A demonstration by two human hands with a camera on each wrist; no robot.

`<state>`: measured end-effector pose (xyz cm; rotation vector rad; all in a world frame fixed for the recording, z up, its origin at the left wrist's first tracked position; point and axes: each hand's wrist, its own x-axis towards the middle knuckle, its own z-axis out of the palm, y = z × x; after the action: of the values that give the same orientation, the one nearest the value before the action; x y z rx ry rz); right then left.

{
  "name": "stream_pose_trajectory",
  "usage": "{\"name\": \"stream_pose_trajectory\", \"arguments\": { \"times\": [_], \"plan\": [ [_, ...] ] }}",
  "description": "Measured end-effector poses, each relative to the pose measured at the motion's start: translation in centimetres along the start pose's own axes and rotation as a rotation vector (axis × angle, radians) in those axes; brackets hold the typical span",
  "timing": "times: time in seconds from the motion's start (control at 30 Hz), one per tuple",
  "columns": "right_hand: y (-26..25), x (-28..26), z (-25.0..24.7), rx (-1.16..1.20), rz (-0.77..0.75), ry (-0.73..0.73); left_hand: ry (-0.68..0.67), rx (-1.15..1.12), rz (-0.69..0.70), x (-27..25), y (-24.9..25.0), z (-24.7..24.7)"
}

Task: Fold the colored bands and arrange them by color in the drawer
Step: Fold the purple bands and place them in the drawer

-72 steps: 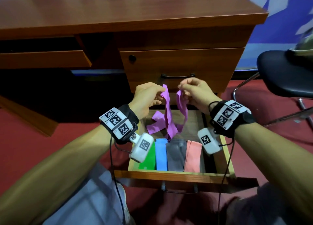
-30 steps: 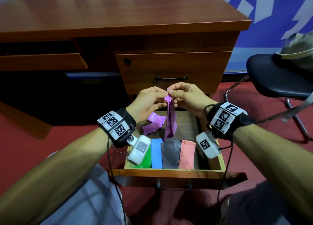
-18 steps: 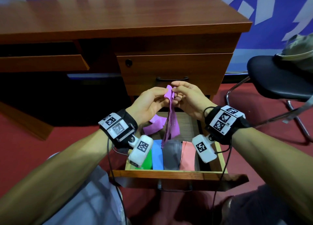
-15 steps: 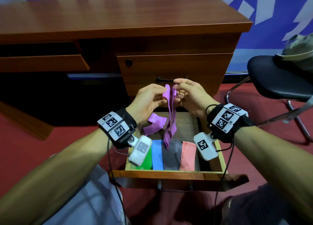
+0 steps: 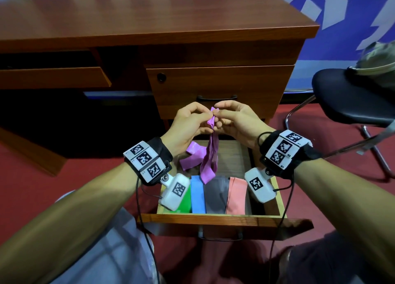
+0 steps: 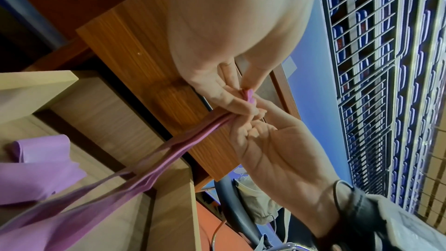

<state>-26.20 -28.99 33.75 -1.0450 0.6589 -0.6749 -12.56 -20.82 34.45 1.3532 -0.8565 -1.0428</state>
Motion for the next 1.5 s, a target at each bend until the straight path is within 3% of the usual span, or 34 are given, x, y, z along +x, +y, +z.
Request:
{"name": "stream_pose_trajectory", "arguments": {
  "times": [0.23, 0.47, 0.6, 0.67, 0.77, 0.83, 0.93, 1.03, 1.13, 1.2, 1.37, 1.5],
  "plan": [
    [0.1, -0.2, 0.2, -0.022, -0.003, -0.081, -0.129, 0.044, 0.057, 0.0, 0.1, -0.3],
    [-0.5, 0.6, 0.2, 0.057, 0.034, -0.086, -0.166, 0.142, 0.103, 0.5, 0.9, -1.8],
    [-0.6, 0.9, 0.6, 0.109, 0.060, -0.139, -0.049, 0.323, 0.199, 1.1, 1.4, -2.8],
    [-0.4, 1.5, 0.9, 0.079, 0.039, -0.078, 0.068, 0.449, 0.297, 1.7, 1.5, -3.6],
    [1.7, 2.7, 0.7, -0.136, 0.024, 0.143, 0.232, 0.567, 0.449, 2.1, 2.1, -4.8],
    [4.5, 3.4, -0.3, -0.481, 0.110, 0.195, 0.310, 0.576, 0.506, 2.2, 2.4, -5.4],
    [9.3, 4.5, -2.1, -1.112, 0.298, -0.007, 0.404, 0.543, 0.554, 2.7, 2.5, -6.1],
    [12.8, 5.2, -2.2, -1.513, 0.259, -0.290, 0.405, 0.466, 0.539, 3.2, 2.0, -6.4],
    [15.5, 6.4, -1.1, -1.632, 0.124, -0.537, 0.385, 0.389, 0.485, 3.6, 1.4, -6.7],
    [16.8, 7.3, -0.2, -1.701, 0.046, -0.613, 0.417, 0.349, 0.464, 3.8, 1.1, -6.8],
    [18.8, 10.2, 2.0, -1.778, -0.186, -0.474, 0.443, 0.351, 0.449, 4.3, 0.6, -6.8],
    [20.0, 11.5, 2.7, -1.839, -0.086, -0.402, 0.434, 0.356, 0.428, 4.5, 0.4, -6.8]
  ]
}}
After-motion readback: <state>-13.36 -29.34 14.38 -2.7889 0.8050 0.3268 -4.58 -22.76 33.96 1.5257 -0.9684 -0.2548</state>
